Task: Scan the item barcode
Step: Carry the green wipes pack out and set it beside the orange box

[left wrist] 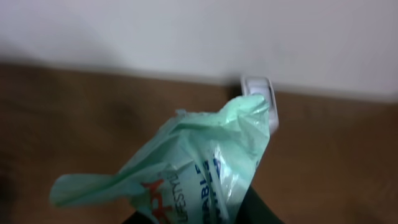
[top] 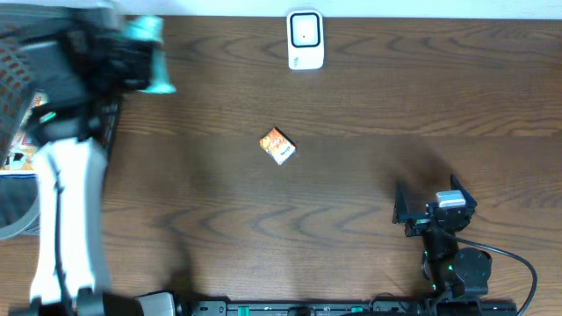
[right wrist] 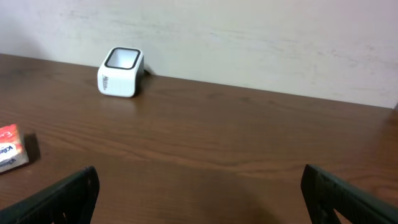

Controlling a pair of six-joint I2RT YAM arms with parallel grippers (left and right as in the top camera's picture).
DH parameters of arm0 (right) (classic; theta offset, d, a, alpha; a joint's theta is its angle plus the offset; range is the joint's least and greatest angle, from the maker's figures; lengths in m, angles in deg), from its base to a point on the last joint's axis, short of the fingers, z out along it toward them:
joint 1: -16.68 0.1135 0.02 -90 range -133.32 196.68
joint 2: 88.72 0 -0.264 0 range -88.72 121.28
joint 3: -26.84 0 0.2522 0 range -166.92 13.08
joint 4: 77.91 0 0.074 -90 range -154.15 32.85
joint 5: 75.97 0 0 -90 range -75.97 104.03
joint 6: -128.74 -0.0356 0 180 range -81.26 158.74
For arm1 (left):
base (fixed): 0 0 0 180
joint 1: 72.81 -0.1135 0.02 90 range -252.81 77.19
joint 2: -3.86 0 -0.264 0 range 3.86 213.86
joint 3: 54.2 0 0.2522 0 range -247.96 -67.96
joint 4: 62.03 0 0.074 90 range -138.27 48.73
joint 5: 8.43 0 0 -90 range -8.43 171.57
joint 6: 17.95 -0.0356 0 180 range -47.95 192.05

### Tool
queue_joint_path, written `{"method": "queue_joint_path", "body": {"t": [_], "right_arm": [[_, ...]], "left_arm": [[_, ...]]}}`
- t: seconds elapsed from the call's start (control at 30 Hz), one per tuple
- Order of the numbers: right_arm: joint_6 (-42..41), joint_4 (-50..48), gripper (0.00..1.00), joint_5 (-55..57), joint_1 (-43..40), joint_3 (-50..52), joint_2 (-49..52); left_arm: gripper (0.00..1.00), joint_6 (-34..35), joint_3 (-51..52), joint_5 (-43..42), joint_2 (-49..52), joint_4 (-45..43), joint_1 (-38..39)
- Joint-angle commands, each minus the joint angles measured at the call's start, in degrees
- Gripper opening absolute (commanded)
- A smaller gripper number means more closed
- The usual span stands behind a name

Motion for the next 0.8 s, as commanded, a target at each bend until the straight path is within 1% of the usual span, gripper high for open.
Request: {"method": "queue_joint_path", "body": {"t": [0.0, 0.1, 0.23, 0.47, 0.6, 0.63, 0.7, 0.73, 0.77], "right_arm": [[-0.7, 0.2, 0.99, 0.0, 0.1, 0.1, -0.2], [-0.7, 0.2, 0.99, 0.0, 0.1, 0.1, -0.2], [-0.7, 0.2, 0.99, 0.0, 0.1, 0.1, -0.2], [-0.7, 0.2, 0.99, 0.0, 0.1, 0.1, -0.2], [-0.7, 0.2, 0.99, 0.0, 0.1, 0.1, -0.2], [-0.7, 0.2, 0.99, 0.0, 0.1, 0.1, -0.2], [-0.7, 0.2, 0.99, 0.1, 0.1, 0.1, -0.2], [-0.7, 0.2, 0.99, 0.0, 0.1, 0.1, -0.2], [-0.7, 0.2, 0.99, 0.1, 0.1, 0.1, -0.2]], "left_arm": [[0.22, -2.2, 0.9, -1.5, 6.8, 2.0, 6.4], [0.22, -2.1, 0.8, -1.6, 13.5, 3.0, 12.3], [0.22, -2.3, 0.8, -1.5, 21.0, 2.0, 20.6], [0.22, -6.3, 0.9, -1.0, 26.6, -0.1, 32.7], [0.22, -6.3, 0.9, 8.6, 28.1, 0.7, 37.5], [0.22, -6.3, 1.0, 9.9, 28.5, 1.0, 38.4], [0.31, -6.3, 1.0, 10.3, 29.6, 1.7, 40.0], [0.41, -6.3, 1.0, 10.3, 30.3, 2.3, 41.0], [0.64, -6.3, 1.0, 10.4, 30.6, 2.8, 41.7]]}}
